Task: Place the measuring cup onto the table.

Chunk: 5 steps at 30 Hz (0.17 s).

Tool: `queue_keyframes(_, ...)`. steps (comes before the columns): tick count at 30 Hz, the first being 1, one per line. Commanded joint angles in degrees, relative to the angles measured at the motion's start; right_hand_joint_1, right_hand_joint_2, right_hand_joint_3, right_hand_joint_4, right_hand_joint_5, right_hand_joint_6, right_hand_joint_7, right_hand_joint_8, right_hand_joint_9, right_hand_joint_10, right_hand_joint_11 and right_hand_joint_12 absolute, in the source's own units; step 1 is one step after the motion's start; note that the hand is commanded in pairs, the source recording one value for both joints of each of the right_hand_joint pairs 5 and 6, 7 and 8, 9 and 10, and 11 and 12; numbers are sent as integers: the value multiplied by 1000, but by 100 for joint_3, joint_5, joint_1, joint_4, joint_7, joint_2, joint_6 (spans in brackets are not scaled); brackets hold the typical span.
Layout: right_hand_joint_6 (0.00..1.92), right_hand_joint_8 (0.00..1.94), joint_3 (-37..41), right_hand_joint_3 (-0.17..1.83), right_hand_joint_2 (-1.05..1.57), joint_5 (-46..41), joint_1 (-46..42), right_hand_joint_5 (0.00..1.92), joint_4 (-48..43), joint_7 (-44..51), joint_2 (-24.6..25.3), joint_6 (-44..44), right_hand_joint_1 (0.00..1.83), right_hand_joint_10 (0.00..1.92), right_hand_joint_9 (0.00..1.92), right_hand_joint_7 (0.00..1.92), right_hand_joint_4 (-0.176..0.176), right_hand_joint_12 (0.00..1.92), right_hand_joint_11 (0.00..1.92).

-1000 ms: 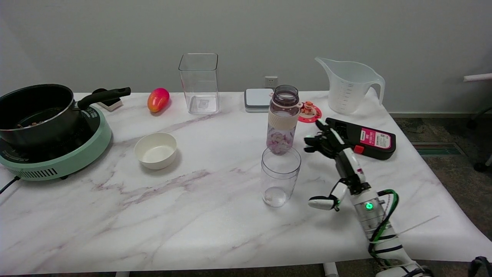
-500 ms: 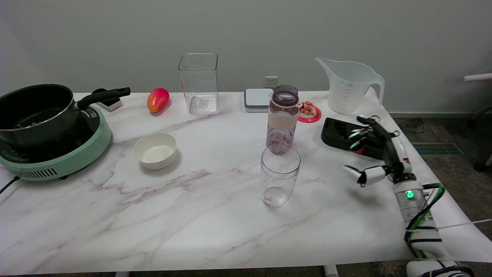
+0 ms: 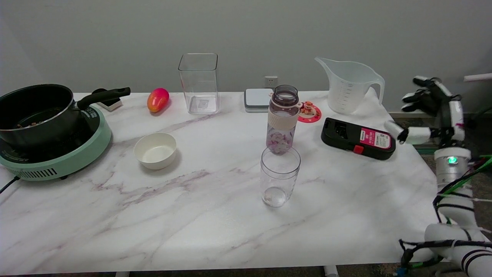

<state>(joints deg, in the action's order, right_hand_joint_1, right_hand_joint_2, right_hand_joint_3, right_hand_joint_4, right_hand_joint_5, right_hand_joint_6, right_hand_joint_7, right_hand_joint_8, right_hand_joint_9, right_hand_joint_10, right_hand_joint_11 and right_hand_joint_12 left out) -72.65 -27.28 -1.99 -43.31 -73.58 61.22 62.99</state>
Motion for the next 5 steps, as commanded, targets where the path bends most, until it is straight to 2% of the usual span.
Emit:
queue_keyframes(1, 733, 967, 1102, 1000, -47, -917, 52, 733, -1212, 789, -507, -1345, 1330, 826, 826, 967, 0, 946, 946)
queue_keyframes(5, 832, 995, 1080, 1058, -61, -1025, 142, 832, -1168, 1011, -550, -1403, 1331, 850, 850, 995, 0, 978, 978)
